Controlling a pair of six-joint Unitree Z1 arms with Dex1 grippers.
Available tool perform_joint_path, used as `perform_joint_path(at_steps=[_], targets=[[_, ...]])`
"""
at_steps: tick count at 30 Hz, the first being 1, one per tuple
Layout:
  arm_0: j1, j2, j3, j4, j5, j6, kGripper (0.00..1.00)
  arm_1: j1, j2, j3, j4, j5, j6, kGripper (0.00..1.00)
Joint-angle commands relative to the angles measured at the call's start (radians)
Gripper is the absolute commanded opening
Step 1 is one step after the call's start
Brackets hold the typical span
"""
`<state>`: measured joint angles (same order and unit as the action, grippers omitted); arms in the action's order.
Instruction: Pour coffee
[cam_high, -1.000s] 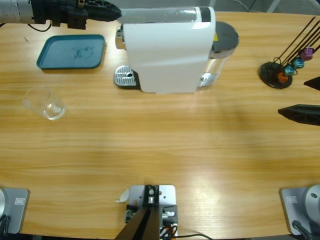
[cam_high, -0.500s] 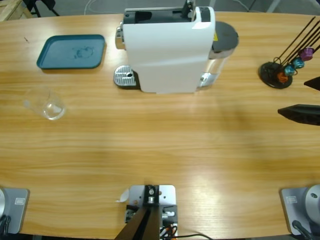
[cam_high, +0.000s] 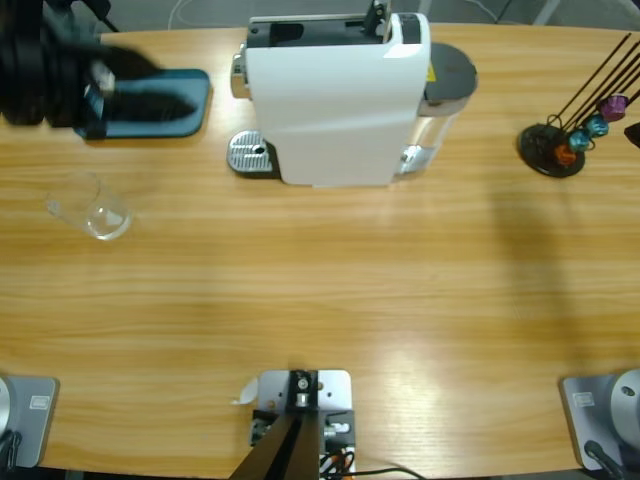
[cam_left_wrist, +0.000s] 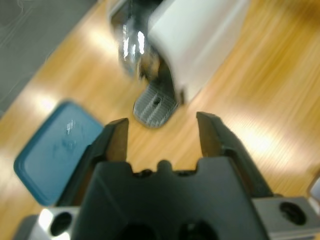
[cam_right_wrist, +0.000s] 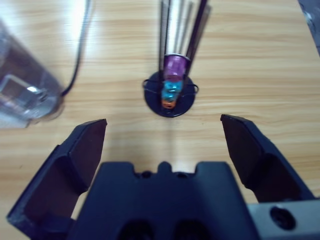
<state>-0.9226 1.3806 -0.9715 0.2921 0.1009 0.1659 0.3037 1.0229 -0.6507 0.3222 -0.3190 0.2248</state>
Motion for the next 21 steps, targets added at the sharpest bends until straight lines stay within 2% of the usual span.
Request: perform_joint_path(at_steps=[1,4,6,13,16,17,18,20,21], targets=[[0.037,-0.068,0.21,0.002,0.036,-0.103,1.0,-0.066,0.132,0.219,-0.37,-0.006,0.006,0.857],[0.039,-0.08,0.212,0.0,0.037,-0.158,1.0,-0.07,0.199,0.265,-0.498,-0.001,-0.005,0.838],[0.051,-0.076,0.203,-0.005,0.044,-0.163,1.0,-0.088,0.259,0.274,-0.563,0.004,-0.016,0.763],[0.067,-0.044,0.164,-0.007,0.049,-0.192,1.0,-0.135,0.361,0.298,-0.697,0.029,-0.032,0.72],[0.067,-0.039,0.162,-0.008,0.049,-0.207,1.0,-0.147,0.372,0.307,-0.732,0.04,-0.036,0.594],[0.067,-0.036,0.162,-0.008,0.049,-0.211,1.0,-0.147,0.374,0.308,-0.734,0.04,-0.036,0.582],[0.067,-0.033,0.162,-0.008,0.049,-0.216,1.0,-0.147,0.375,0.31,-0.74,0.04,-0.037,0.48],[0.067,-0.027,0.162,-0.008,0.049,-0.229,1.0,-0.149,0.373,0.315,-0.75,0.038,-0.039,0.413],[0.067,-0.025,0.162,-0.008,0.049,-0.235,1.0,-0.151,0.373,0.318,-0.757,0.038,-0.039,0.345]])
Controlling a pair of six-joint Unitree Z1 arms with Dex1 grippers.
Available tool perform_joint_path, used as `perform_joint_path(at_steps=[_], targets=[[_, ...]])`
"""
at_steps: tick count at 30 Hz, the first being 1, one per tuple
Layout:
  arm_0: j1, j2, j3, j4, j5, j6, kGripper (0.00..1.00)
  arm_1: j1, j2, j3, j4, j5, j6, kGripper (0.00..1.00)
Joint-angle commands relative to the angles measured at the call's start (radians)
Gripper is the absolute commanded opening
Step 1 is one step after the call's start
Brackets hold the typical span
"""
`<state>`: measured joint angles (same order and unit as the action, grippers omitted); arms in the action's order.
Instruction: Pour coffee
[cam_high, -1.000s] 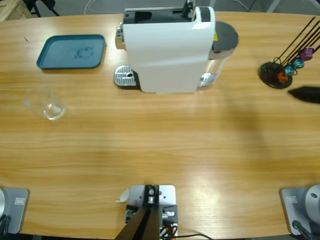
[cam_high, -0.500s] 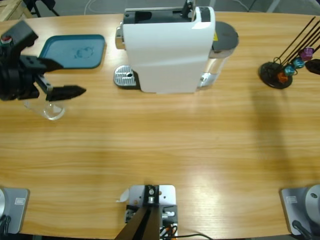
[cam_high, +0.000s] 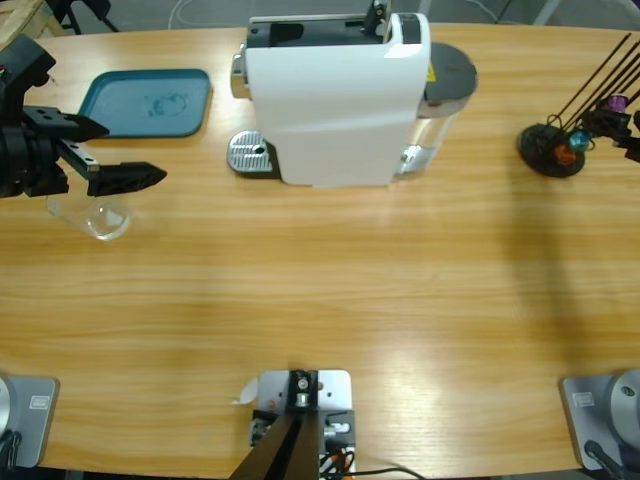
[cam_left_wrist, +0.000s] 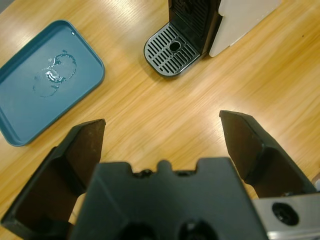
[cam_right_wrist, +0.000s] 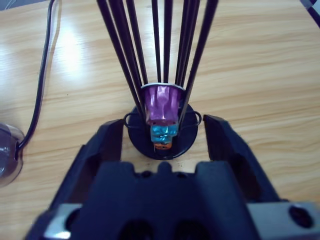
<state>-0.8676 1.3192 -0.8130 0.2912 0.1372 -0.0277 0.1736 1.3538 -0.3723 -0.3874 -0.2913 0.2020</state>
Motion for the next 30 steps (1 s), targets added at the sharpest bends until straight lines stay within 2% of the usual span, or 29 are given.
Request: perform_joint_path(at_steps=[1,13,15,17,19,30], targets=[[0.012,0.04,0.003,-0.007,0.013,-0.043,1.0,-0.024,0.042,0.043,-0.051,0.007,-0.016,0.333],[0.012,0.071,0.003,-0.021,-0.007,-0.072,1.0,-0.045,0.044,0.055,-0.1,0.011,-0.015,0.33],[0.012,0.071,0.003,-0.023,-0.007,-0.072,1.0,-0.046,0.044,0.056,-0.102,0.012,-0.015,0.175],[0.012,0.071,0.003,-0.023,-0.007,-0.072,1.0,-0.046,0.044,0.058,-0.11,0.021,-0.015,0.172],[0.012,0.071,0.003,-0.023,-0.008,-0.074,1.0,-0.046,0.044,0.061,-0.123,0.027,-0.016,0.003],[0.007,0.087,0.018,-0.023,-0.046,-0.1,1.0,-0.045,0.013,0.073,-0.158,0.052,-0.015,0.0]])
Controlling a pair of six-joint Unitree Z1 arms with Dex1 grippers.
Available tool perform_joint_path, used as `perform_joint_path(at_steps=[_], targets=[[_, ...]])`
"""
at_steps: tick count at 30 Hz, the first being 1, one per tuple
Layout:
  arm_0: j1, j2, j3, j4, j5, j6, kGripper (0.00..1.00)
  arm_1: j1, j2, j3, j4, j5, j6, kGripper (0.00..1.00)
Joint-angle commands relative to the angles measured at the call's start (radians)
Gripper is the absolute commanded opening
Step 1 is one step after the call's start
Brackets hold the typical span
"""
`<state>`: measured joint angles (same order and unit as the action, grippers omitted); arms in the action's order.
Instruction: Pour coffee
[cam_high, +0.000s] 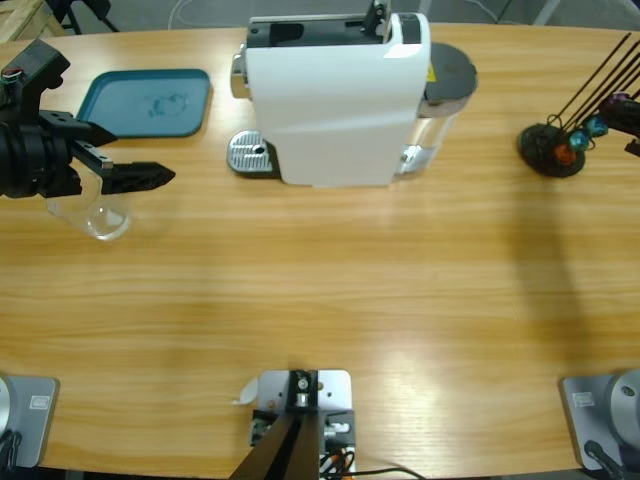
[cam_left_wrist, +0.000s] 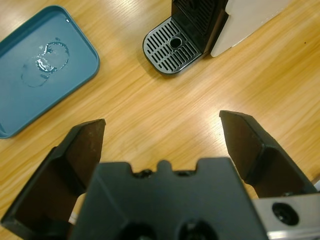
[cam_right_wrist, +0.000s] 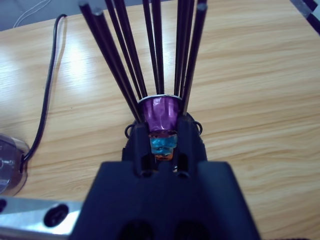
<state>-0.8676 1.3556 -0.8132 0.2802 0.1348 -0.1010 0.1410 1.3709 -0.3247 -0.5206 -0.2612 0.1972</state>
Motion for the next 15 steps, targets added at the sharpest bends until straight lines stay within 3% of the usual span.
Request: perform_joint_path(at_steps=[1,15], targets=[[0.004,0.05,0.022,-0.012,-0.048,-0.028,1.0,-0.014,-0.008,0.022,-0.024,0.022,-0.01,0.0],[-0.002,0.065,0.035,-0.036,-0.054,-0.022,1.0,-0.009,-0.148,-0.14,0.174,-0.016,0.021,0.0]])
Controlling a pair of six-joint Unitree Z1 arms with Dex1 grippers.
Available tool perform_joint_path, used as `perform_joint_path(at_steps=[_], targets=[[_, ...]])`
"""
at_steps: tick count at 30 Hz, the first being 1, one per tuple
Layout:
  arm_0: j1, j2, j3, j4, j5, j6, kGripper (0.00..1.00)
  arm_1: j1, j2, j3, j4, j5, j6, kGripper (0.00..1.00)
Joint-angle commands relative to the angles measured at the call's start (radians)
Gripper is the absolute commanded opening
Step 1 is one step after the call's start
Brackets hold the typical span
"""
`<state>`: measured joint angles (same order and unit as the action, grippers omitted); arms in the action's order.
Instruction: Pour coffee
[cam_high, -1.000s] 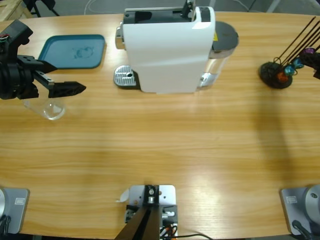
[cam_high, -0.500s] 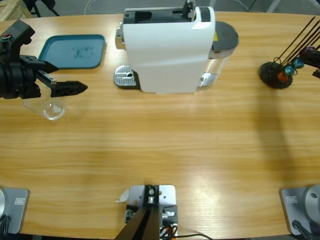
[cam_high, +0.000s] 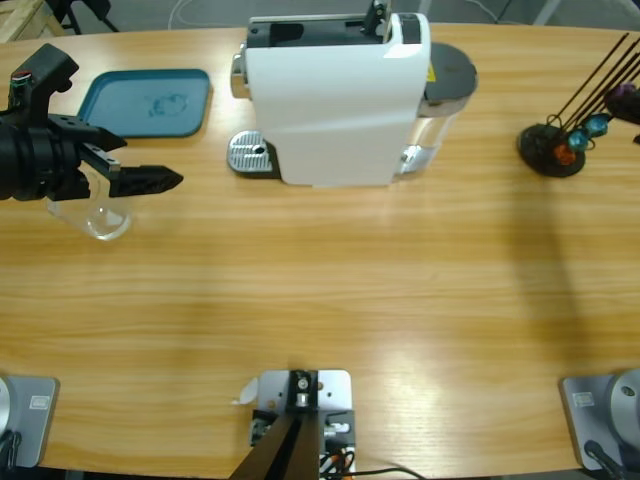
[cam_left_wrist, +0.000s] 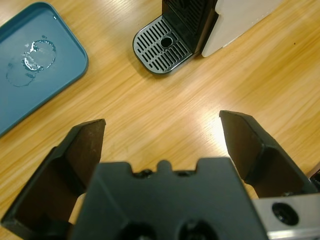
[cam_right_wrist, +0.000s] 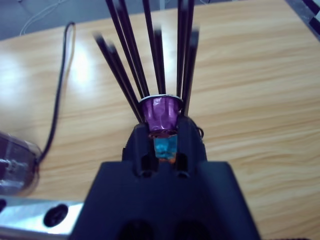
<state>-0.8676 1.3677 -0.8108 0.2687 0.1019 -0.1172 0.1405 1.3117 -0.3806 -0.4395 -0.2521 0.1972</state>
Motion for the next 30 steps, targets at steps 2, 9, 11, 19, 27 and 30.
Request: perform_joint_path(at_steps=[2,9,11,19,27,30], targets=[[-0.007,0.056,0.033,-0.027,-0.022,-0.006,1.0,-0.009,-0.098,-0.114,0.126,-0.034,0.021,0.0],[-0.008,0.012,0.032,-0.046,-0.004,-0.002,1.0,0.024,-0.23,-0.208,0.297,-0.062,0.022,0.0],[-0.008,-0.011,0.029,-0.057,0.014,0.002,1.0,0.076,-0.267,-0.259,0.375,-0.049,-0.012,0.0],[-0.008,-0.089,0.001,-0.058,0.024,0.028,1.0,0.512,-0.154,-0.408,0.606,0.196,-0.237,0.0],[0.017,-0.176,-0.027,-0.03,0.015,0.191,1.0,0.672,0.16,-0.759,0.77,0.387,-0.466,0.0],[0.025,-0.183,-0.026,-0.02,0.01,0.191,1.0,0.693,0.273,-0.921,0.866,0.423,-0.579,0.0]])
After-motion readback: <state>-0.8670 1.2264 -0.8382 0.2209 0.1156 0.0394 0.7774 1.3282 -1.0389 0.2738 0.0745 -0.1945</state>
